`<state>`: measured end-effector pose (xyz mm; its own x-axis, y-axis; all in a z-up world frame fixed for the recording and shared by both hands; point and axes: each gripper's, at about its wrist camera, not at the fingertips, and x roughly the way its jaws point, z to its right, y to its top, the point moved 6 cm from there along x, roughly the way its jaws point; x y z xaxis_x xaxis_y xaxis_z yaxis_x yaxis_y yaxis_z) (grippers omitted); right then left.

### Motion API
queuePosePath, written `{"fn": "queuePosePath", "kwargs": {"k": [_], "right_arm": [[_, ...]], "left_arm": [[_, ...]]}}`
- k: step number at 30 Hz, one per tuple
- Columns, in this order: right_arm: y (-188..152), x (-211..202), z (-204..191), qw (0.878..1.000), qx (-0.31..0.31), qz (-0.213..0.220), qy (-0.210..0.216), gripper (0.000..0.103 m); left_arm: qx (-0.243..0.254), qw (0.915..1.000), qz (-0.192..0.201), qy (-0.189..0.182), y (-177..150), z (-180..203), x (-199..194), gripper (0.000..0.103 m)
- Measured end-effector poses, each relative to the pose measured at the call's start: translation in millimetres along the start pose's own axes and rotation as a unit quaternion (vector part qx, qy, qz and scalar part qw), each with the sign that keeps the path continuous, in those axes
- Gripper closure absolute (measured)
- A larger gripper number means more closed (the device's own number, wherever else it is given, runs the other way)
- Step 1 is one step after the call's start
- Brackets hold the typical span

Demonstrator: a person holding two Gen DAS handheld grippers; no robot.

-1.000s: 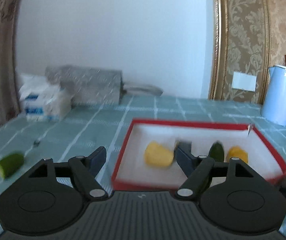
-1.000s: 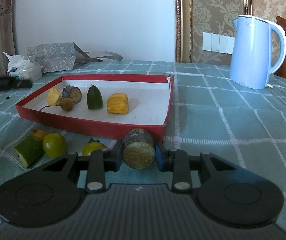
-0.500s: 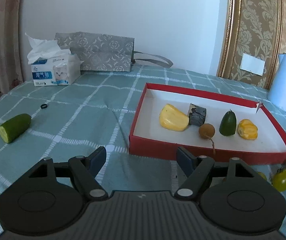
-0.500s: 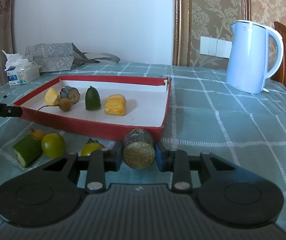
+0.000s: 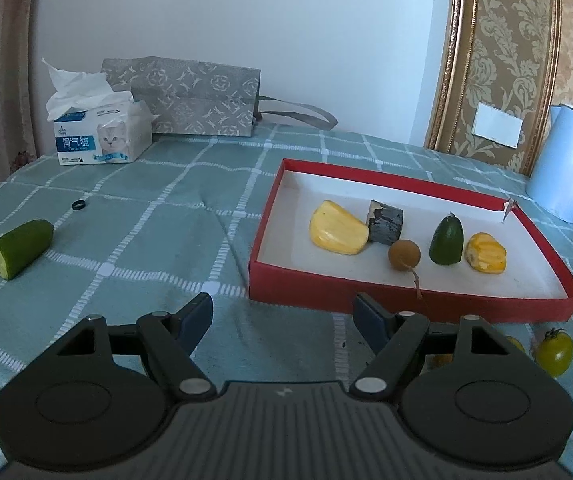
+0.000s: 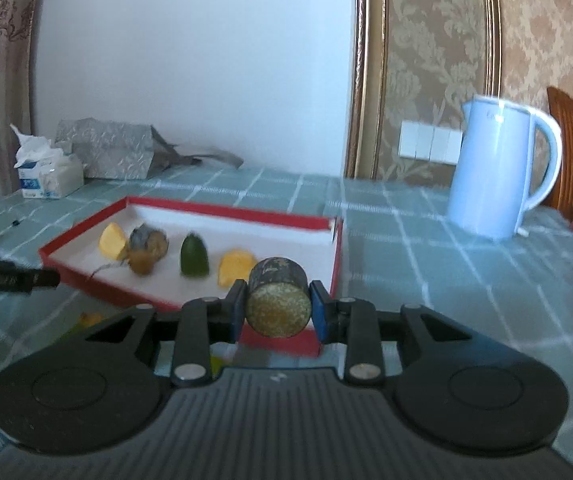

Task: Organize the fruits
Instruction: 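Lower the dark cylindrical piece into the tray and open the right tool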

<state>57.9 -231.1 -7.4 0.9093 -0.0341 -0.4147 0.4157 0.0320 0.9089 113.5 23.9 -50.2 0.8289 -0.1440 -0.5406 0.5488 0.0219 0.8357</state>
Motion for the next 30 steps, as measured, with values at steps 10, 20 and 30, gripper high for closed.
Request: {"fn": "queuePosePath", "kwargs": {"k": [10, 20, 30], "right_arm": [[13, 76, 3, 0.998, -0.001, -0.061, -0.026, 0.072], [2, 105, 13, 0.995, 0.029, -0.089, -0.038, 0.066], [7, 75, 16, 0.997, 0.051, -0.033, -0.043, 0.033]], "left_arm": [[0.010, 0.9999, -0.004, -0.004, -1, 4, 2, 0.026], [0.023, 0.9996, -0.008, -0.014, -3, 11, 4, 0.026], [0.020, 0.9997, -0.013, -0.002, -4, 8, 7, 0.026]]}}
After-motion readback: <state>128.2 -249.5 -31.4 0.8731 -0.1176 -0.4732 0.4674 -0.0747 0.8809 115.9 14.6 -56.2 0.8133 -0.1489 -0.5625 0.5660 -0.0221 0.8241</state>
